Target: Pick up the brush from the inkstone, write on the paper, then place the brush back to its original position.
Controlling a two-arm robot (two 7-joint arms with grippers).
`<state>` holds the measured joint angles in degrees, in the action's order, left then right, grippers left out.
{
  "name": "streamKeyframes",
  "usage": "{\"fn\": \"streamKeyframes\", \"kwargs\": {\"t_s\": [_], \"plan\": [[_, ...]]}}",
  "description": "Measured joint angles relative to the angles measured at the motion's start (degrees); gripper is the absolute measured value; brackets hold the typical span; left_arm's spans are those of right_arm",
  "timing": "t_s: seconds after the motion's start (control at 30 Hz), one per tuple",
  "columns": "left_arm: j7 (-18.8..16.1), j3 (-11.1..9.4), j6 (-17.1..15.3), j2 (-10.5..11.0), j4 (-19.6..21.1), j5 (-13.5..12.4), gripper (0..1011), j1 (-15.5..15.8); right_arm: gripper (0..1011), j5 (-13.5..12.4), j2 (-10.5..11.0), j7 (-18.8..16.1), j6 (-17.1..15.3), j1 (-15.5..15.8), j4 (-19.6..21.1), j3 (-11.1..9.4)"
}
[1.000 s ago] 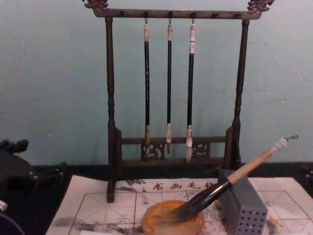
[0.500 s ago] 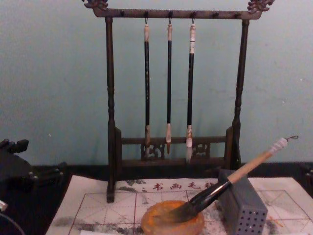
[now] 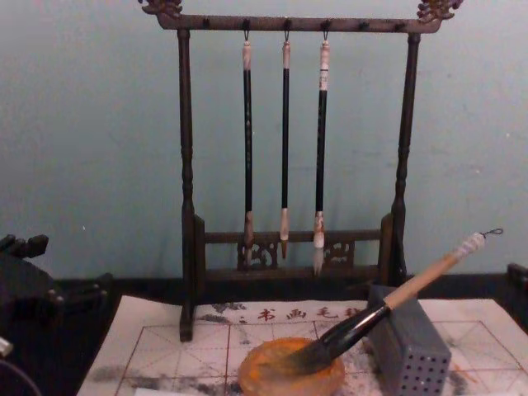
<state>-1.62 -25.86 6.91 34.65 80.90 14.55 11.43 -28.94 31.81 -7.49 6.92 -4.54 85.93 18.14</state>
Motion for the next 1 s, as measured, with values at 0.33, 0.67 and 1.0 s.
{"fn": "streamKeyframes", "kwargs": {"t_s": [0.33,0.67,1.0], "plan": [[0.0,0.0,0.0,0.0,0.0,0.0,1001,0.0,1000,-10.6,-5.0,-8.2,-3.0,-1.6,-3.6,-2.8],[0.0,0.0,0.0,0.0,0.0,0.0,1001,0.0,1000,-21.7,-10.5,-14.9,-7.4,-3.9,-8.7,-5.9],[0.0,0.0,0.0,0.0,0.0,0.0,1001,0.0,1000,-30.9,-13.6,-18.7,-10.6,-6.0,-13.0,-7.1]]}}
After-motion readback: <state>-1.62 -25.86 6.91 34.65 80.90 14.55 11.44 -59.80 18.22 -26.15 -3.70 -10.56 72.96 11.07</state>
